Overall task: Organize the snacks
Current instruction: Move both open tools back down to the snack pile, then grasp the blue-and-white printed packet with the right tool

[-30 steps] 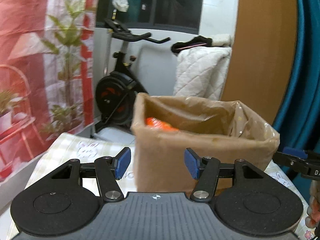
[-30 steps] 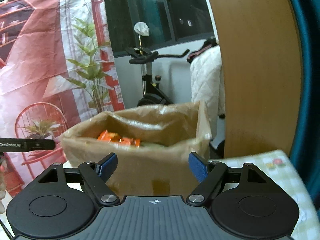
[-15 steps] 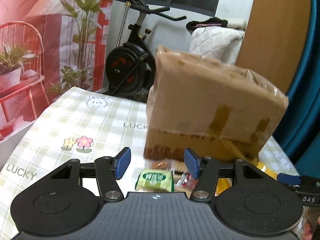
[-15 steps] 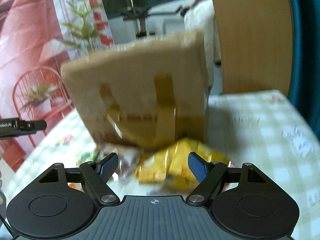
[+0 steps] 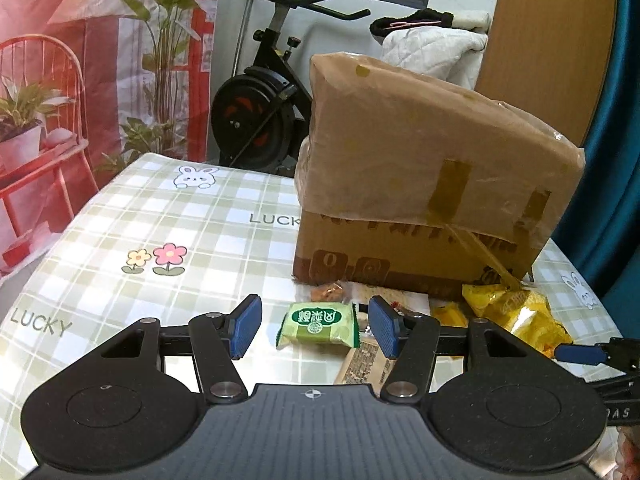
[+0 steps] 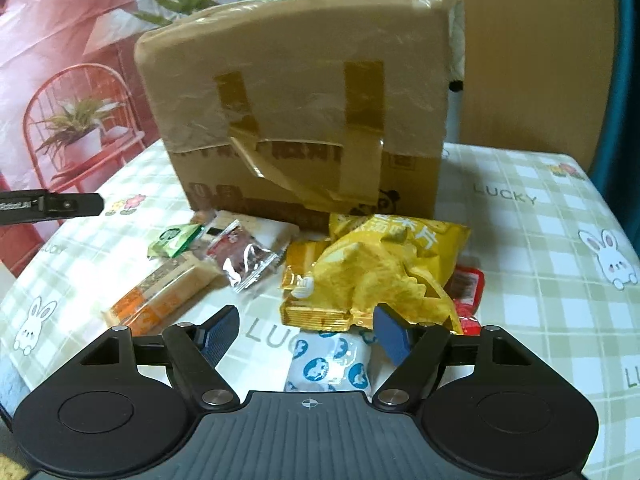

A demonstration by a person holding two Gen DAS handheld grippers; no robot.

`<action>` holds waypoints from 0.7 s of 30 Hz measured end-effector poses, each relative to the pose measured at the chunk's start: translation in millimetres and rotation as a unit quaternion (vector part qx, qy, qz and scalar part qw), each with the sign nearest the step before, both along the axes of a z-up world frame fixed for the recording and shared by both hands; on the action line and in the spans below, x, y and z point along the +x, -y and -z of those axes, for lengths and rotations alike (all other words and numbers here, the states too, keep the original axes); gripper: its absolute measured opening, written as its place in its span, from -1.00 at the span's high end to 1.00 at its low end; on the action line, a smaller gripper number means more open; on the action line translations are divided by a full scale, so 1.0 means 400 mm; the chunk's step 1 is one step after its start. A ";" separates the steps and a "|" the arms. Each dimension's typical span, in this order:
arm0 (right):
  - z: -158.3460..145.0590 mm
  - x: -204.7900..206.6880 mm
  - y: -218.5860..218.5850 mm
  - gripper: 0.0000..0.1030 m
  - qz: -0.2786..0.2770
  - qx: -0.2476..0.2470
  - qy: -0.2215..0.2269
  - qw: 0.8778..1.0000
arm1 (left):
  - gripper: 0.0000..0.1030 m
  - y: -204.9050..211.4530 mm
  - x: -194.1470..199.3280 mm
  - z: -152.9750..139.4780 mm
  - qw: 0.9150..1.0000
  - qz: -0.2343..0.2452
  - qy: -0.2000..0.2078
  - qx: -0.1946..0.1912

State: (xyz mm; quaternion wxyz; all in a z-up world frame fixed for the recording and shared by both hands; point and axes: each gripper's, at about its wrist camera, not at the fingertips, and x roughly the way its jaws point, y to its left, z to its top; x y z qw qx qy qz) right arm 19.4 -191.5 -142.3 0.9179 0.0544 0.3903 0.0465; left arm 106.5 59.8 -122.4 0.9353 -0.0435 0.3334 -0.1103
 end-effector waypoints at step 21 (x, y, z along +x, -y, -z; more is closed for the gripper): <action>0.095 0.057 -0.023 0.16 -0.028 -0.022 -0.069 0.997 | 0.15 0.020 -0.010 0.052 0.998 0.059 -0.032 -0.015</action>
